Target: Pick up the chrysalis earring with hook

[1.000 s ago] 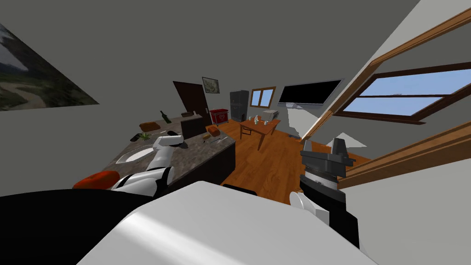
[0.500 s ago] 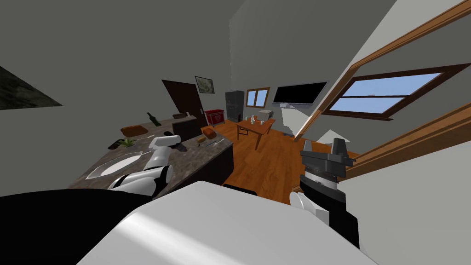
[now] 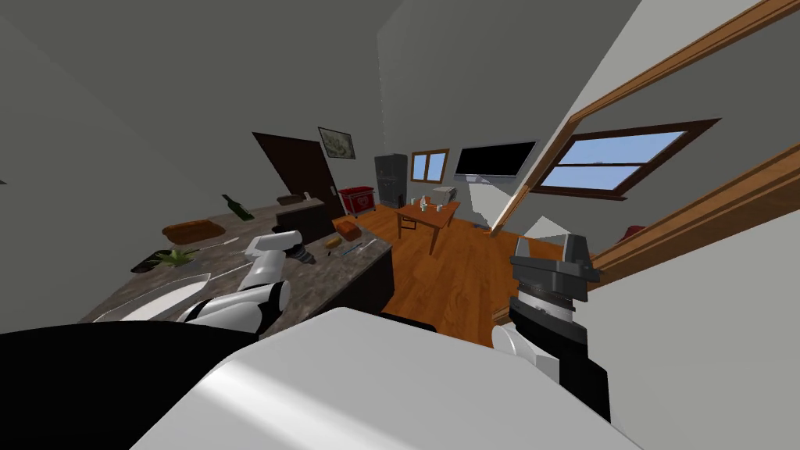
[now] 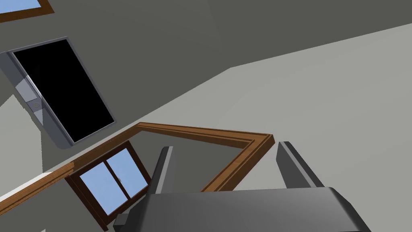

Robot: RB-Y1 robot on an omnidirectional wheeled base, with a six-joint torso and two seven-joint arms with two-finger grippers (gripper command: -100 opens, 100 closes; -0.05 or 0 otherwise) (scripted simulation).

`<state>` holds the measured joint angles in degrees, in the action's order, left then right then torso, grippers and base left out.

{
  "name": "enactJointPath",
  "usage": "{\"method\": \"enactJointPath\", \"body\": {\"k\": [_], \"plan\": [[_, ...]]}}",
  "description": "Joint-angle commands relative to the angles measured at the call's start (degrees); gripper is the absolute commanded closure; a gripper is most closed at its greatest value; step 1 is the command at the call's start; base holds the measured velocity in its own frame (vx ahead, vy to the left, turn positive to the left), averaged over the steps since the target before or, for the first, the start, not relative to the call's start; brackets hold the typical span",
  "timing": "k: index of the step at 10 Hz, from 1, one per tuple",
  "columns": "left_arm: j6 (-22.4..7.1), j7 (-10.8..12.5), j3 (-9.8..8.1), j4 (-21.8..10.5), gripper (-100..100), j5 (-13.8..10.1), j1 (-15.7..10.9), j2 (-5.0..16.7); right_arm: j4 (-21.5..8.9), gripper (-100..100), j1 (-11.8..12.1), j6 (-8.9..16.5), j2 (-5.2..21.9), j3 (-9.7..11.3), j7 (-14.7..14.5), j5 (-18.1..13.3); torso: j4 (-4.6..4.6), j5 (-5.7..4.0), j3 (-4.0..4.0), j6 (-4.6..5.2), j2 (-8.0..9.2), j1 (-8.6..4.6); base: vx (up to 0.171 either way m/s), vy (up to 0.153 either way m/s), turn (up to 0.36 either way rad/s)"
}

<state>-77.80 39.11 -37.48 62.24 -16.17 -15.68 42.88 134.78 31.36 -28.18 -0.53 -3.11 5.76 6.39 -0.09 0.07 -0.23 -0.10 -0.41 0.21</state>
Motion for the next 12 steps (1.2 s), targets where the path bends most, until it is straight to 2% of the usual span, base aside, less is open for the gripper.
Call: {"method": "enactJointPath", "body": {"k": [1, 10, 11, 12], "plan": [[-2.6, 0.73, -0.83, -1.62, -100, -0.86, -0.2, 0.53, 0.0, 0, 0.0, 0.0, 0.0, 0.0, 0.0, 0.0, 0.0, 0.0, 0.0, 0.0, 0.0, 0.0, 0.07, 0.049, -0.149], [-14.28, 4.1, -4.98, -7.38, -100, -4.92, -0.03, 2.34, 0.0, 0, 0.0, 0.0, 0.0, 0.0, 0.0, 0.0, 0.02, -0.01, 0.05, -0.02, 0.08, -0.02, 0.059, 0.039, -0.127], [-15.06, 4.32, -5.25, -7.72, -100, -5.21, -0.07, 2.44, 0.0, 0, 0.0, 0.0, 0.0, 0.0, 0.0, 0.0, 0.01, -0.01, 0.03, -0.01, 0.06, -0.07, 0.061, 0.025, -0.093], [-14.4, 4.06, -5.01, -7.72, -100, -5.0, -0.25, 2.58, 0.0, 0, 0.0, 0.0, 0.0, 0.0, 0.0, 0.0, 0.01, -0.02, 0.02, -0.03, 0.04, -0.09, 0.024, 0.01, -0.013]]}}
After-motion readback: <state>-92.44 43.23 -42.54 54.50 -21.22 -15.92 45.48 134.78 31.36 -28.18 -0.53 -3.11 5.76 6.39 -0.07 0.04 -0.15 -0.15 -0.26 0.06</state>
